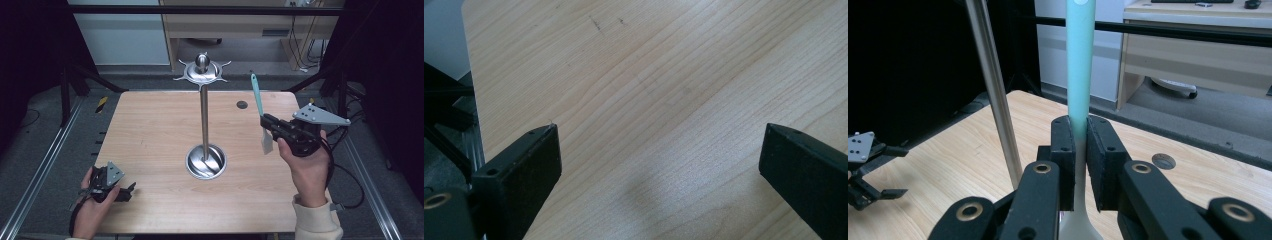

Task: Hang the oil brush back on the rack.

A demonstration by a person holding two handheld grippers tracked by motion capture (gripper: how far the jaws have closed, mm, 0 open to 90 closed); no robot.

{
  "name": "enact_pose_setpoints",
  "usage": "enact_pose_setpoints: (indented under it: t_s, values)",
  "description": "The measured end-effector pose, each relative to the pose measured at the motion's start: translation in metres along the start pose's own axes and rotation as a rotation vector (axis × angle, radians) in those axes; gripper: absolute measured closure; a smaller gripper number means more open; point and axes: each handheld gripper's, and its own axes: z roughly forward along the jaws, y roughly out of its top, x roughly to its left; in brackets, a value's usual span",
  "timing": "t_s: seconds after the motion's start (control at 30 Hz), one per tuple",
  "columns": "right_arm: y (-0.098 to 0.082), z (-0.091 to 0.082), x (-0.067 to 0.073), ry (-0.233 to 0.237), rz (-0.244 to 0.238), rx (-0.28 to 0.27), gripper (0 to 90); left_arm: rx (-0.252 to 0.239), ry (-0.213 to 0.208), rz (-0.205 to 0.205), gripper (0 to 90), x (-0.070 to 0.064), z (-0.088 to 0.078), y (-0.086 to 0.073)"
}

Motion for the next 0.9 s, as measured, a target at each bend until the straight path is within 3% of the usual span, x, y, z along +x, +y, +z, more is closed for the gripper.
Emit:
enact_pose_setpoints:
  t_s: [0.9]
  values:
    - [0.007,-0.004,0.016,0.083,-0.051,-0.031,82.4,0.009,-0.009,0.012,3.4,-0.001,0.001,0.000]
